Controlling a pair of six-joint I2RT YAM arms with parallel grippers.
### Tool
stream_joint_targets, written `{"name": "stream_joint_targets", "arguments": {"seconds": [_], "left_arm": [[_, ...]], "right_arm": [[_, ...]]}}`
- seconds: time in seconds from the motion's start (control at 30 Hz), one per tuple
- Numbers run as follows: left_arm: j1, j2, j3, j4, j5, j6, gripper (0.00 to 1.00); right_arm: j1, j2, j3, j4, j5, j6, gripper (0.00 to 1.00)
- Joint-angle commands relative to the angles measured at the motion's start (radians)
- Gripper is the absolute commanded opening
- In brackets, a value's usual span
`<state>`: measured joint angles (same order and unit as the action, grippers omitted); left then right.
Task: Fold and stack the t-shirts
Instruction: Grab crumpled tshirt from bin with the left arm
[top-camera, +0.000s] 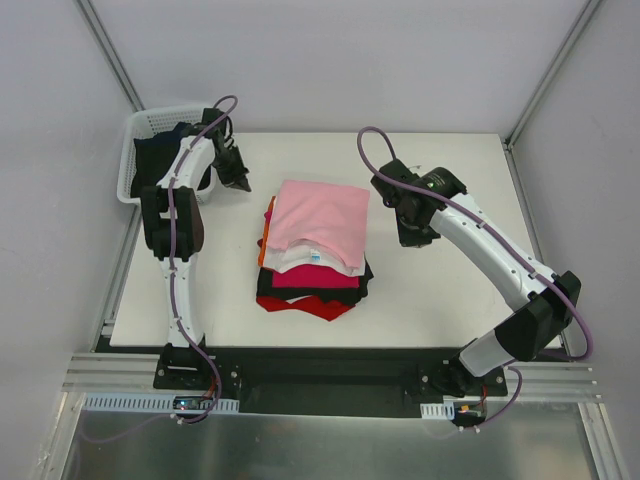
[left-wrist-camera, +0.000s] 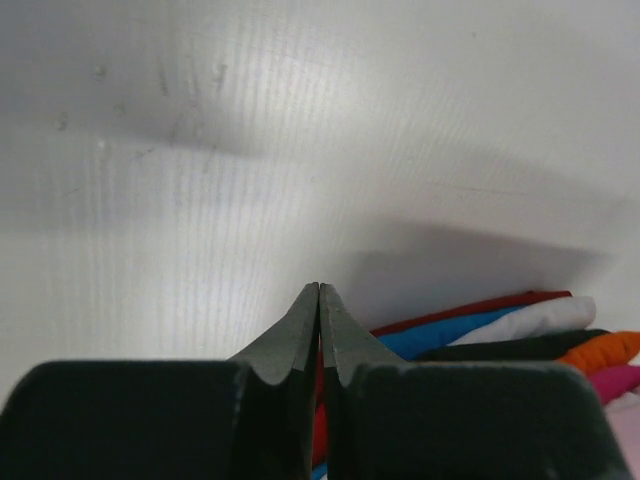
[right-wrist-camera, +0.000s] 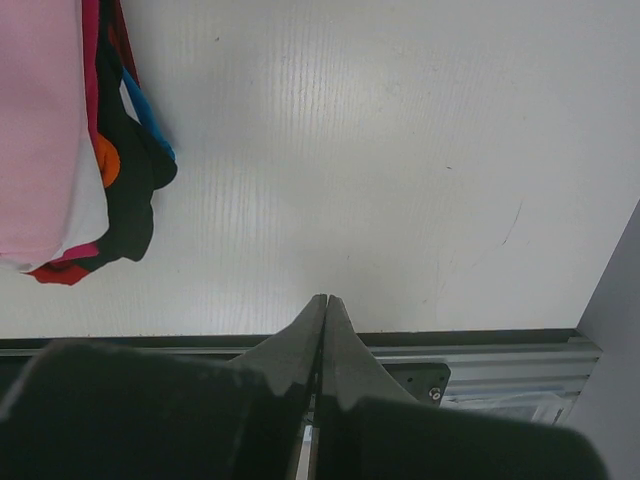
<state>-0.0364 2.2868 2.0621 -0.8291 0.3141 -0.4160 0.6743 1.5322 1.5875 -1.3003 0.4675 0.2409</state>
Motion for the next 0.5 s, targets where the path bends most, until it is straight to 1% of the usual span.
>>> {"name": "stream_joint_targets", "arguments": {"seconds": [0.0, 0.03, 0.23, 0.27, 0.33, 0.37, 0.4, 0.47], "left_arm": [[0.029, -0.041, -0.026, -0.027, -0.173, 0.025, 0.0], [0.03, -0.039, -0.03, -0.045, -0.231, 0.031, 0.0], [0.03, -0.033, -0.045, -0.1, -0.375, 0.074, 0.0], [0.05, -0.032, -0.043, -0.12, -0.451, 0.074, 0.0], [0.052, -0.035, -0.036, -0.142, -0.559, 0.078, 0.0], [0.05, -0.047, -0.039, -0.148, -0.669, 0.075, 0.0], [0.05, -0.056, -0.043, -0.156, -0.719, 0.075, 0.0], [0.05, -0.07, -0.039, -0.159, -0.771, 0.082, 0.0]], "right_arm": [[0.005, -0.046, -0.003, -0.047, 0.031, 0.021, 0.01], [0.007, -0.044, -0.004, -0.047, 0.03, 0.02, 0.01], [0.005, -0.037, 0.0, -0.042, 0.016, 0.017, 0.01], [0.005, -0.038, 0.002, -0.04, 0.016, 0.018, 0.01], [0.005, -0.04, -0.001, -0.04, 0.013, 0.018, 0.01], [0.005, -0.041, -0.003, -0.04, 0.013, 0.018, 0.01], [0.005, -0.043, -0.007, -0.04, 0.011, 0.017, 0.01], [0.005, -0.047, -0.011, -0.039, 0.01, 0.018, 0.01]]}}
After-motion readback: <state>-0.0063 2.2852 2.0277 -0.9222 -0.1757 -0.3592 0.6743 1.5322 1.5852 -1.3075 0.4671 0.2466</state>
